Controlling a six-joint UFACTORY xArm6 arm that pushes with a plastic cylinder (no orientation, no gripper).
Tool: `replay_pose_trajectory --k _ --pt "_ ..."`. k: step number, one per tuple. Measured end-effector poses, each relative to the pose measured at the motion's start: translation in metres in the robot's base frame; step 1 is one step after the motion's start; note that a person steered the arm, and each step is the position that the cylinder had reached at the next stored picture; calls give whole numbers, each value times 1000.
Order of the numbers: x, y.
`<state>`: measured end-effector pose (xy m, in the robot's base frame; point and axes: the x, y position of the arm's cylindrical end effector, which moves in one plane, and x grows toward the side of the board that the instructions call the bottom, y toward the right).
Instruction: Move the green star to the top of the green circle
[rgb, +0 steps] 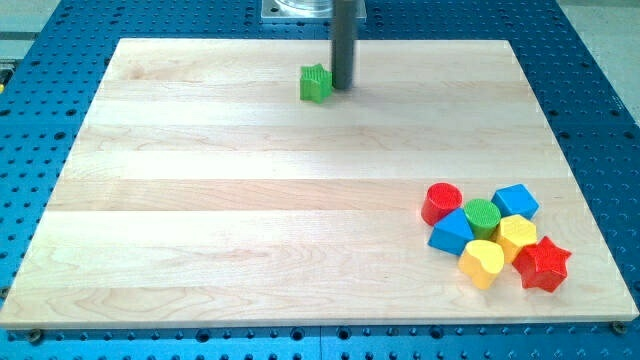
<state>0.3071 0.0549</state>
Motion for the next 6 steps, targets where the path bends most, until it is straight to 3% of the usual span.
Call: replay_pose_trajectory --k 2,3,4,5,6 --pt "-73 -65" --pt "-15 -67" --pt "48 -11" --pt "83 7" --pt "61 -38"
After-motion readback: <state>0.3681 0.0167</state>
